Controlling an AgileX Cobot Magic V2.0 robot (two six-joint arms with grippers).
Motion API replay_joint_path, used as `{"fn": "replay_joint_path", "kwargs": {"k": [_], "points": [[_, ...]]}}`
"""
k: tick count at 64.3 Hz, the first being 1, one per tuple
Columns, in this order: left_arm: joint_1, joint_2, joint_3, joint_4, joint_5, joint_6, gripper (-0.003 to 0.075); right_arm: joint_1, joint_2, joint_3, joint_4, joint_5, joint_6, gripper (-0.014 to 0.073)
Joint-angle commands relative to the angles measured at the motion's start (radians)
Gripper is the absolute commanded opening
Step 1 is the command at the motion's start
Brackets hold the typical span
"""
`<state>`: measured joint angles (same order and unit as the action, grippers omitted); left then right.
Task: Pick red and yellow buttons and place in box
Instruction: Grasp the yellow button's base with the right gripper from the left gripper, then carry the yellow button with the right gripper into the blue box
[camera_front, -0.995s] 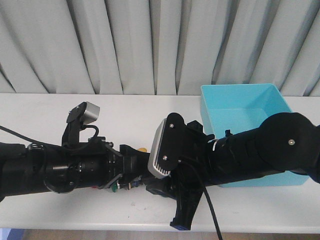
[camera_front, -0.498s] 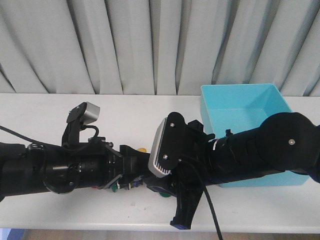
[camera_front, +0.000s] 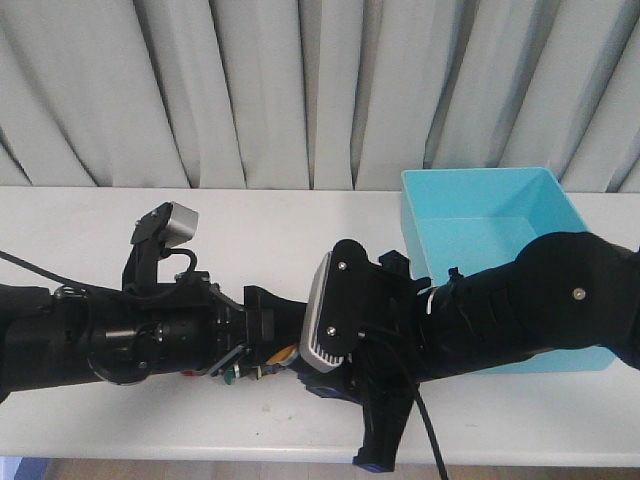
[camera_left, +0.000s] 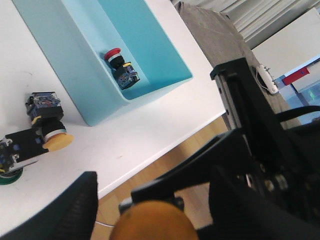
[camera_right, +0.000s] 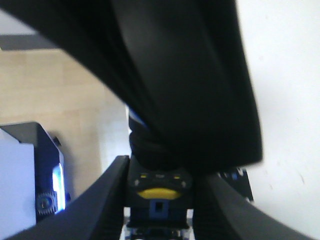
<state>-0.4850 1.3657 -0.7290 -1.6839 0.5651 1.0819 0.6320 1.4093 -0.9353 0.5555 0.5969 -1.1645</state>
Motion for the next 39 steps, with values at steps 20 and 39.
{"fn": "replay_joint_path", "kwargs": {"k": [20,39], "points": [[0.0,-0.026,-0.031,-0.003,0.013,0.002,0.0475,-0.221,-0.031,-0.069,-0.555,-0.001,0.789,0.0213],[0.0,-0.026,-0.031,0.253,-0.061,0.002,0.0475,-0.526,0.097,-0.297,-0.555,0.236,0.967,0.0228]]}}
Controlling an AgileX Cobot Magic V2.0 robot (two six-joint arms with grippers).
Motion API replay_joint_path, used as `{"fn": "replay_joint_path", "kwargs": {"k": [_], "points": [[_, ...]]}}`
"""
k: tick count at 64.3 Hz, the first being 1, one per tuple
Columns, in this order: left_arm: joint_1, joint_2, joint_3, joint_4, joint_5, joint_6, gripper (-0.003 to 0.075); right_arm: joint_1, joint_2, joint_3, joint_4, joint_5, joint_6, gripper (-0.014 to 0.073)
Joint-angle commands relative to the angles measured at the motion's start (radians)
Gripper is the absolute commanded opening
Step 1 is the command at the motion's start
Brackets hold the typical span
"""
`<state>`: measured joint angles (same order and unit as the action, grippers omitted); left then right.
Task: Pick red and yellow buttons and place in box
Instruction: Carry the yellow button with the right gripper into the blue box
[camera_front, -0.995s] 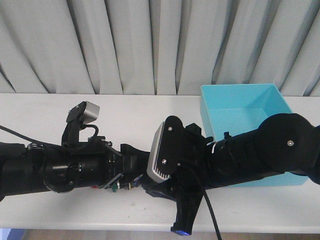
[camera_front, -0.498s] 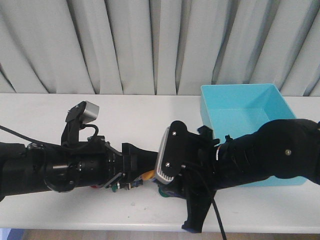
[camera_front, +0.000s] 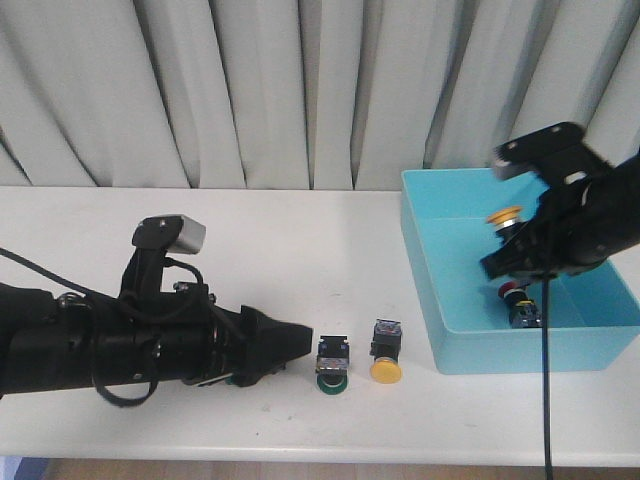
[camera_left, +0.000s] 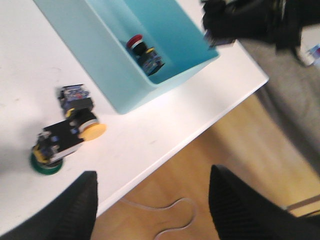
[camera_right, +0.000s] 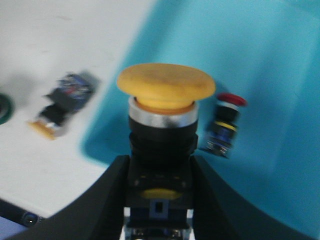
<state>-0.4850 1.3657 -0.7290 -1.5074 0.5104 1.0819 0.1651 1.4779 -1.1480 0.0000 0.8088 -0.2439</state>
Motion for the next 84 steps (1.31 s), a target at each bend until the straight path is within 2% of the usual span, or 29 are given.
{"fn": "replay_joint_path", "kwargs": {"k": [1,15,24,37,52,70,84], "points": [[0.0,-0.026,-0.031,0.097,-0.009,0.002,0.0475,-0.066,0.041,-0.095,0.0,0.034,0.052,0.023],[0.0,-0.026,-0.031,0.493,-0.027,0.001,0.0475,-0.125,0.281,-0.272,0.024,0.107,0.116,0.0248],[0.0,-0.026,-0.031,0.587,-0.038,0.0,0.047,-0.123,0.42,-0.386,0.084,0.128,0.114,0.0248],[0.0,-0.026,-0.031,0.591,-0.042,0.0,0.047,-0.123,0.594,-0.524,0.117,0.174,0.111,0.0248],[0.0,-0.026,-0.031,0.59,-0.042,0.0,0.047,-0.123,0.695,-0.599,0.117,0.176,0.088,0.0256],[0.0,-0.026,-0.031,0.59,-0.042,0.0,0.047,-0.123,0.693,-0.6,0.112,0.155,0.081,0.0398],[0.0,-0.026,-0.031,0.589,-0.041,0.0,0.047,-0.113,0.586,-0.596,0.115,0.194,0.062,0.0401]]}}
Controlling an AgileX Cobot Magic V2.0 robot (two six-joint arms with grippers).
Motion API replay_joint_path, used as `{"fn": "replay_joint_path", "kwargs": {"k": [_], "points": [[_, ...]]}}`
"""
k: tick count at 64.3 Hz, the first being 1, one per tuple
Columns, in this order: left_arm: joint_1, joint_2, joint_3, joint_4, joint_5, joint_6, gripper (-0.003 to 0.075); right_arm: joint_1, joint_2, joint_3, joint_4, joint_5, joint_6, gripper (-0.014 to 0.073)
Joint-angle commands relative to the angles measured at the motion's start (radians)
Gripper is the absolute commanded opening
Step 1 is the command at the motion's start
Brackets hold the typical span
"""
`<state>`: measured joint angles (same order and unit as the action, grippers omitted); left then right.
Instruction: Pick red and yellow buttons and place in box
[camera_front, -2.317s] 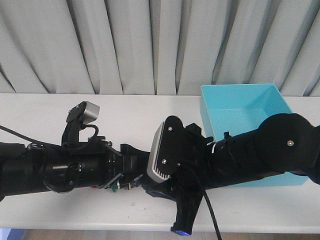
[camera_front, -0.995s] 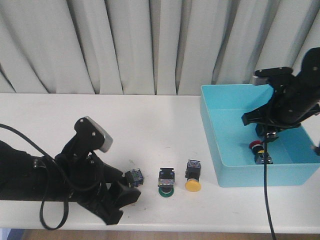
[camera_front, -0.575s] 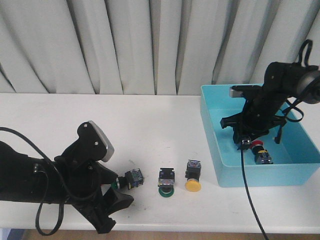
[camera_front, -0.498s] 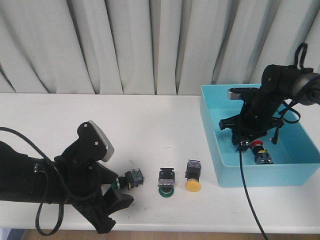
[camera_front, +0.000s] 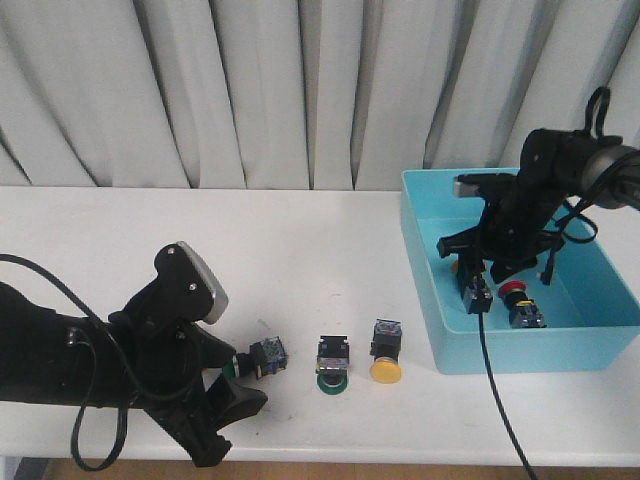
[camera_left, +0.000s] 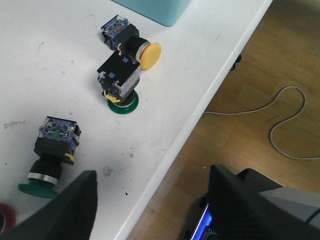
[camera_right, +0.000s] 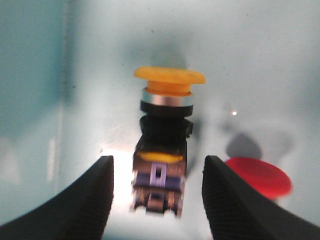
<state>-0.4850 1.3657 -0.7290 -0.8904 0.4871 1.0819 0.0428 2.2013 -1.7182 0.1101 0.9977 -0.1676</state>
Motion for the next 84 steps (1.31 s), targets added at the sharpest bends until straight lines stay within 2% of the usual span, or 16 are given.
{"fn": "replay_joint_path", "kwargs": {"k": [1,10,16,29,38,58,68,75,84], "points": [[0.0,-0.026,-0.031,-0.028,-0.018,0.0,0.047,0.011,-0.159,-0.026,0.005,0.008,-0.014,0.04],[0.0,-0.026,-0.031,-0.028,-0.019,0.0,0.047,0.053,-0.302,-0.021,-0.006,0.041,-0.014,0.0386],[0.0,-0.026,-0.031,-0.028,-0.018,0.0,0.047,0.094,-0.421,0.023,-0.008,0.008,-0.011,0.0374],[0.0,-0.026,-0.031,-0.028,-0.019,0.0,0.047,0.211,-0.696,0.264,-0.03,-0.116,-0.011,0.0355],[0.0,-0.026,-0.031,-0.028,-0.022,0.0,0.047,0.277,-0.852,0.456,-0.032,-0.147,-0.001,0.0354],[0.0,-0.026,-0.031,-0.028,-0.022,0.0,0.047,0.288,-1.149,0.844,-0.025,-0.236,0.051,0.0354],[0.0,-0.026,-0.031,-0.028,-0.022,0.0,0.047,0.288,-1.239,0.95,-0.027,-0.25,0.05,0.0353],[0.0,-0.026,-0.031,-0.028,-0.022,0.0,0.0431,0.288,-1.274,0.989,-0.033,-0.256,0.049,0.033],[0.0,-0.026,-0.031,-0.028,-0.022,0.0,0.0308,0.288,-1.288,1.002,-0.03,-0.258,0.046,0.0239]]}}
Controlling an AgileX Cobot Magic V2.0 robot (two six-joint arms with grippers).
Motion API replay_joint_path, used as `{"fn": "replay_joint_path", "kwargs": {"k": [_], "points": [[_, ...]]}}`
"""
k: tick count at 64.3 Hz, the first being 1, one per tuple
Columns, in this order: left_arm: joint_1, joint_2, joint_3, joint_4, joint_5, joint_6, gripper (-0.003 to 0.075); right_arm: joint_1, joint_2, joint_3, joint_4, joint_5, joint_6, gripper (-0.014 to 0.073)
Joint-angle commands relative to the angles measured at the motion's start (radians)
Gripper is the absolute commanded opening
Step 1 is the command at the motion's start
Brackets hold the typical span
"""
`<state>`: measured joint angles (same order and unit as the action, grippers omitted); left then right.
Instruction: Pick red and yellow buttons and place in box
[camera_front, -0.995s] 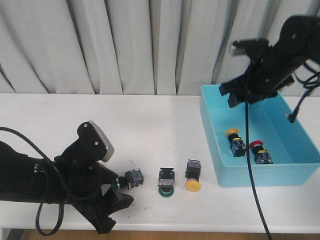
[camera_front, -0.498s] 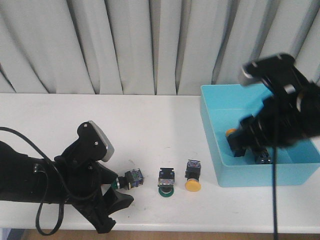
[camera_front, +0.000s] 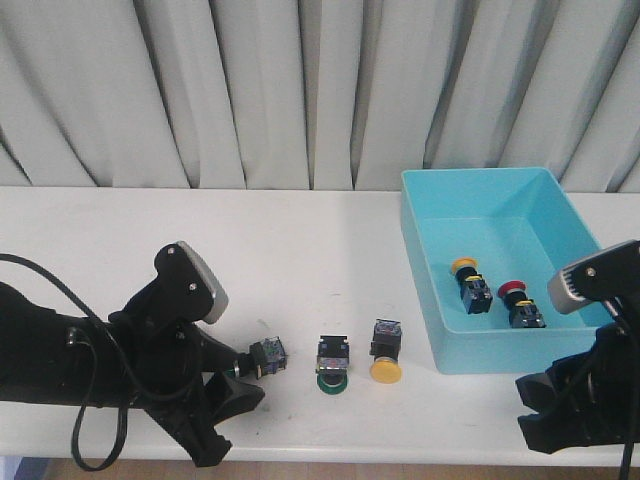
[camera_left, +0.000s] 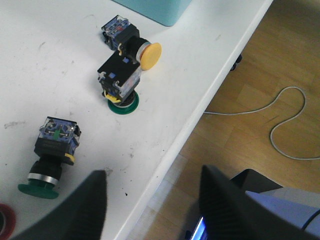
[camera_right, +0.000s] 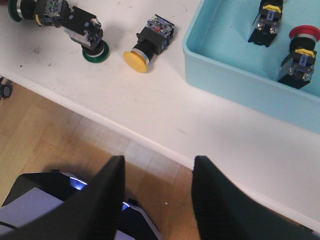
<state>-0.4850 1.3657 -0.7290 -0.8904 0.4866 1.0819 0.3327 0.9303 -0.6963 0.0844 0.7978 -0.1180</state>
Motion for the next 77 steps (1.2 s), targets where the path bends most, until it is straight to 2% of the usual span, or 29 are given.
{"fn": "replay_joint_path", "kwargs": {"k": [1,10,23,69,77], "points": [[0.0,-0.026,-0.031,-0.028,-0.022,0.0,0.0287,-0.001,-0.017,-0.02,-0.005,-0.058,-0.004,0.0228],[0.0,-0.026,-0.031,-0.028,-0.022,0.0,0.015,-0.001,-0.018,-0.02,0.0,-0.058,-0.004,0.0123],[0.0,-0.026,-0.031,-0.031,-0.022,0.0,-0.0006,-0.001,-0.018,-0.02,0.004,-0.056,-0.004,-0.0013],[0.0,-0.026,-0.031,-0.03,-0.021,-0.001,-0.0007,-0.001,-0.018,-0.02,0.007,-0.037,-0.001,-0.0007],[0.0,-0.04,-0.031,-0.03,-0.081,-0.002,-0.0008,-0.001,-0.018,-0.02,0.007,-0.037,-0.004,-0.0007]]}}
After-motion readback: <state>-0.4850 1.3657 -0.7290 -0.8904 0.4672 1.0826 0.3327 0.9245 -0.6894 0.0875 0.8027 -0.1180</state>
